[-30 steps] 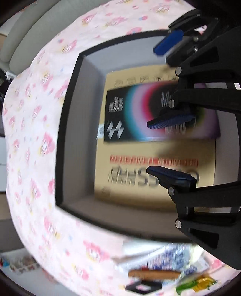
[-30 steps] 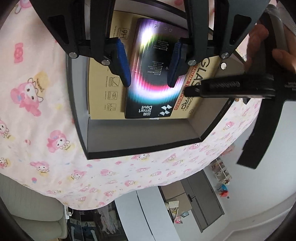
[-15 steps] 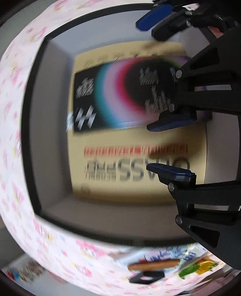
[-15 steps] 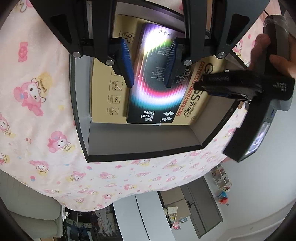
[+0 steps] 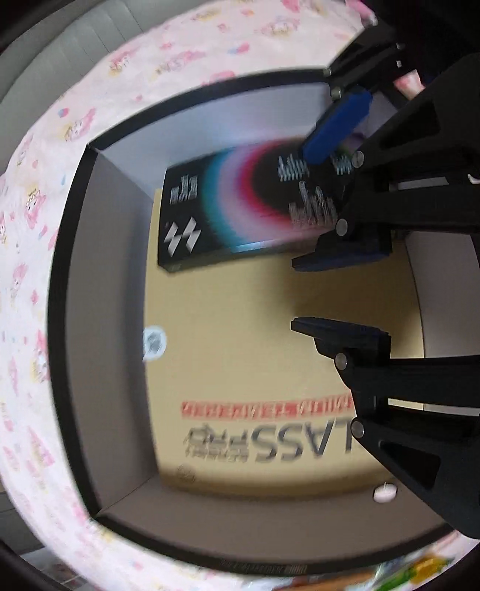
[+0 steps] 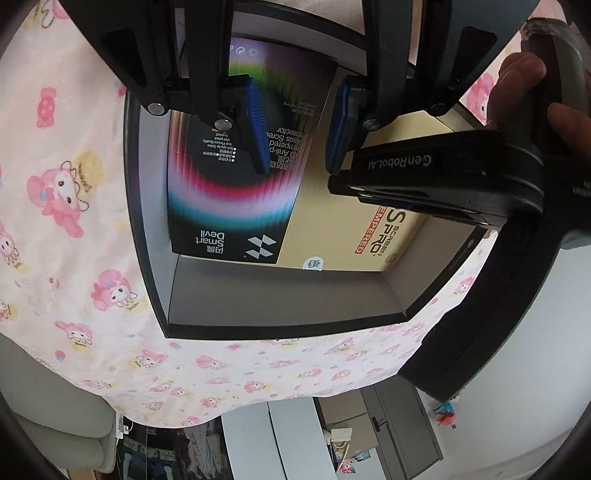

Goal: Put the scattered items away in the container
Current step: 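Lower the Smart Devil box into the DAPHNE box and open the right gripper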

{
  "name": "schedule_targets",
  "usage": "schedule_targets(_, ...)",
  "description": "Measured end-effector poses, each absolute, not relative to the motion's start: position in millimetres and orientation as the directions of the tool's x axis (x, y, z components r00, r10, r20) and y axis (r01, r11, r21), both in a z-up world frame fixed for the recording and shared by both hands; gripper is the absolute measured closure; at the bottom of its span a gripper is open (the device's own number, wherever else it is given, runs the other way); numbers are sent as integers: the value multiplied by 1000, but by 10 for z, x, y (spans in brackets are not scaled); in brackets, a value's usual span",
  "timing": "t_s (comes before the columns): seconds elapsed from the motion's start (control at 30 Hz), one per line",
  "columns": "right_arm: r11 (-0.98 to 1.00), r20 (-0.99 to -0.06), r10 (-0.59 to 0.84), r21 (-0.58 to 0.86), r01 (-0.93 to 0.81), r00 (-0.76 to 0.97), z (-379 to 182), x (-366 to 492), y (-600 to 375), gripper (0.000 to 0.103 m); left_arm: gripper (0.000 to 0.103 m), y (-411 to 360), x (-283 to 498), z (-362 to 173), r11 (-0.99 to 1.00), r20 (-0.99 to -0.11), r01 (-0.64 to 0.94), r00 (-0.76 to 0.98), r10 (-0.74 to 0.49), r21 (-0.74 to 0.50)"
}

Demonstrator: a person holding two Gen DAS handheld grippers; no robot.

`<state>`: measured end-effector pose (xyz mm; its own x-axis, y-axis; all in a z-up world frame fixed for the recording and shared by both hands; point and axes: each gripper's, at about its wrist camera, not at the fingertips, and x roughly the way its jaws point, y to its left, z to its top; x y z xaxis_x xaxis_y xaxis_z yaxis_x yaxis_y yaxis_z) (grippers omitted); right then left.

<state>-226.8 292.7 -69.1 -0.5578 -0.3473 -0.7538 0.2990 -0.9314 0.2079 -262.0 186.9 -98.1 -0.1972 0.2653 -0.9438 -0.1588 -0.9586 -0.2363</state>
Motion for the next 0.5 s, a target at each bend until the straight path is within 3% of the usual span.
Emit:
schedule_targets(0.13,-955,-777,-268,136,262,-570,-718,-2253,2907,81,86,1938,-2605,-1050,-932,-924,-166,-163,347,-321)
schedule_targets(0.27,-959,-775,-242,102,263,-583,-730,-2239,2902,84,86,1894,-2618,-1104,-909,-902,-158,-145,407,-385)
schedule_targets(0.5,-956,-746,-282,163,245,-603,-651,-2013,3003,82,77,1687,-2400,-876,-888,-859,-177,-230,457,-425)
